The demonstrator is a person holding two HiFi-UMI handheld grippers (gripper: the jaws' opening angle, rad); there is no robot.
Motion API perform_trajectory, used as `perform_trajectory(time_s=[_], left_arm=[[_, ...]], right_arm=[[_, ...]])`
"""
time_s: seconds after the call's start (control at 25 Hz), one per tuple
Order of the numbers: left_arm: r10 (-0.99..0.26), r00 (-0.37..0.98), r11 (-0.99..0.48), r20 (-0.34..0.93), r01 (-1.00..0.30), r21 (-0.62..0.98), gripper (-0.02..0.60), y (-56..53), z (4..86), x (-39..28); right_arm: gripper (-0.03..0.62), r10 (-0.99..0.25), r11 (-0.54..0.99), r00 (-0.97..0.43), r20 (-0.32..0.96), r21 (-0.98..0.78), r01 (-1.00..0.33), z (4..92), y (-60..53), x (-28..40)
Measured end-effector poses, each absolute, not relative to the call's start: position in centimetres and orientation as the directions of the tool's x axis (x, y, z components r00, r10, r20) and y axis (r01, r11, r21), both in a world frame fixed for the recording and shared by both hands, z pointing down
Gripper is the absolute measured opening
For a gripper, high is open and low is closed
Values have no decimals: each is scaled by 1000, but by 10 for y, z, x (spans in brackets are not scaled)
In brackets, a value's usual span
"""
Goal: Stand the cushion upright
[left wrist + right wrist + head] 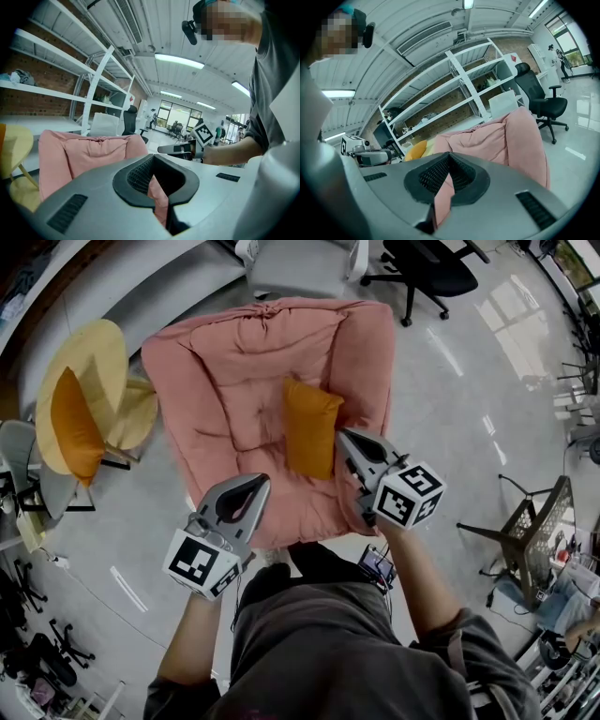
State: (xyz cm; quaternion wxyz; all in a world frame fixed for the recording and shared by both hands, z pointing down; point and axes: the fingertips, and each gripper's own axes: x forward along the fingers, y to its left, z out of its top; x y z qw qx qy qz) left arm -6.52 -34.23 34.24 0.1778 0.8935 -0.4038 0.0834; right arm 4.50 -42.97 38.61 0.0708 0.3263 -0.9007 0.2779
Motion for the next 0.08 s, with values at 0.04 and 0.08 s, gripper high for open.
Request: perform_trajectory(time_s=[0.04,0.08], left_arm=[[-692,660,-611,291,-751,250,11,-341,342,-64],[-693,661,-611,289,-751,250,11,-340,341,-64]], right_arm=[[15,-548,634,-777,308,-453,-627,385,-428,45],[15,-548,635,-778,308,-452,-626,385,-427,46]])
